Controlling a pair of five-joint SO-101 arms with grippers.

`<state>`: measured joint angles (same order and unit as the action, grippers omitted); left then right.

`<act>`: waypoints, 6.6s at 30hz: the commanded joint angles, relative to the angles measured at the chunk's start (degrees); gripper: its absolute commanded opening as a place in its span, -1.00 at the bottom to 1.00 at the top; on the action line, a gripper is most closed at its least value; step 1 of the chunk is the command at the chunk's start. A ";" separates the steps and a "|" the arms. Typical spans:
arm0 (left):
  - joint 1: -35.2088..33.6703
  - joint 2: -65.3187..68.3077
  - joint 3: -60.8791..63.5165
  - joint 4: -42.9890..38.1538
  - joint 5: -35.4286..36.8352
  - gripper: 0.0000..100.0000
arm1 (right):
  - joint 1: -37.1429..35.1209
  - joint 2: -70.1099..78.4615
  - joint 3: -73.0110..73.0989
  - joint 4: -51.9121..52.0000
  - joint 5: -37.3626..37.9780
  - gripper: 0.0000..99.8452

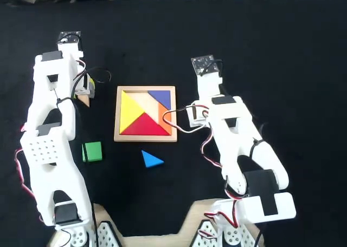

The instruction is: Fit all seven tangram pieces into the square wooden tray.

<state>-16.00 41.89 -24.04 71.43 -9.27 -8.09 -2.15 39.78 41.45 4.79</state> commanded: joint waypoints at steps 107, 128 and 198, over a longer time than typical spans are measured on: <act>32.13 -19.08 17.54 -6.86 24.35 -0.70 | 9.85 -0.04 -6.46 -2.46 -4.48 -0.98; 32.22 -16.18 15.25 -4.92 25.76 -0.62 | 9.76 -0.04 -6.46 -2.55 -4.48 -0.98; 23.34 -13.80 3.56 0.70 16.35 -0.61 | 9.76 -0.04 -6.55 -2.46 -4.48 -0.98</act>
<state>12.66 28.26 -20.09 74.51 12.18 2.55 -2.07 36.26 39.60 0.48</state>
